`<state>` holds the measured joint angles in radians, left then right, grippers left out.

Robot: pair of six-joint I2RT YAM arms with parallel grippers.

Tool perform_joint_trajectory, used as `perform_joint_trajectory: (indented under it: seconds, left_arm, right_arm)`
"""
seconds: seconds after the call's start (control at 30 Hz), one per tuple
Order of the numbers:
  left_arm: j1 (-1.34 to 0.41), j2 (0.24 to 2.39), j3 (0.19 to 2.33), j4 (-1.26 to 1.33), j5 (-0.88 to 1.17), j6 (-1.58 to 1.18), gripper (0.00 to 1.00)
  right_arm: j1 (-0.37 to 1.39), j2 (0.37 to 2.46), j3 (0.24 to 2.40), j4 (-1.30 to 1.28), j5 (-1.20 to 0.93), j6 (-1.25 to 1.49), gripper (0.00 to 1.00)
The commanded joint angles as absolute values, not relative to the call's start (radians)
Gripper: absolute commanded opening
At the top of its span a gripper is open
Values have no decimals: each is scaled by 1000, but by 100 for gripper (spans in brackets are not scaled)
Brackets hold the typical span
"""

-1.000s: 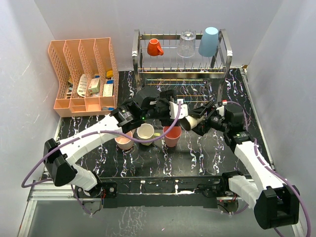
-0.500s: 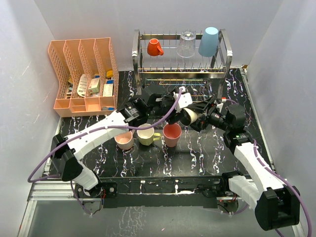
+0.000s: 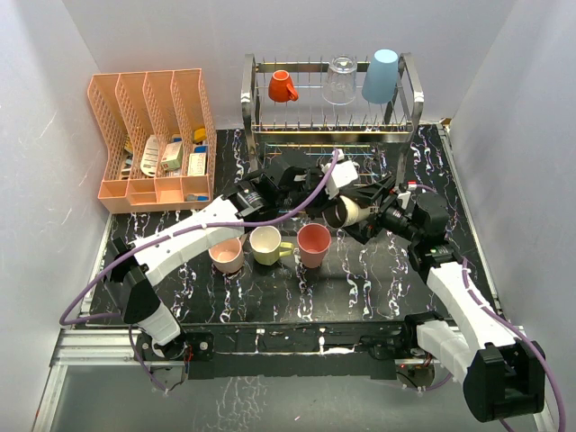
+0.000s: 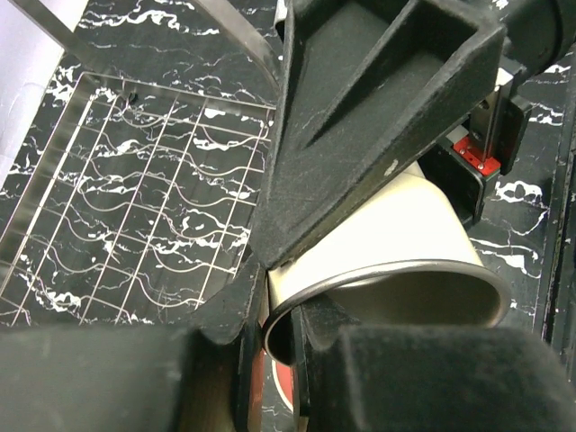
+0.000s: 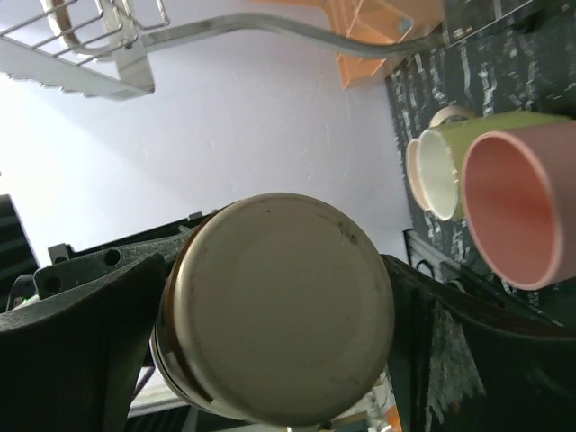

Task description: Unload the cups from the dish rack

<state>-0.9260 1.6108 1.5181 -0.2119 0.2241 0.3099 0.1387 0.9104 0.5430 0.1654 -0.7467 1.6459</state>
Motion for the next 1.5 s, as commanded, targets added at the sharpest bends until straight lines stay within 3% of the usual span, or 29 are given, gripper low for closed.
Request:
perform_joint_trajectory:
  seconds: [0.0, 0.17, 0.33, 0.6, 0.8, 0.93, 1.1, 1.47]
  left_arm:
    - [-917, 1544, 1513, -216, 131, 319, 0]
    - [-907, 1569, 1538, -274, 46, 374, 0]
    - [-907, 1704, 1686, -430, 94, 406, 0]
    - [-934, 2081, 2191, -776, 211, 406, 0]
    - [-960, 2214, 2303, -911, 187, 470, 0]
    - [-981, 2245, 2283, -955, 158, 507, 0]
    - [-1008, 2297, 2295, -1000, 102, 540, 0]
    - [-1053, 2412, 2324, -1070, 21, 628, 0]
  right_arm:
    - [92, 898, 595, -33, -665, 1421, 98]
    - [23, 878, 677, -383, -431, 1182, 98]
    - [8, 848, 774, -599, -50, 1016, 98]
    - [3, 899, 958, -673, 340, 834, 98]
    - [3, 931, 951, -698, 482, 785, 98]
    - [-18, 957, 919, -655, 484, 778, 98]
    - [-37, 1039, 904, -562, 307, 764, 96]
    - [-65, 1124, 871, -489, 123, 748, 65]
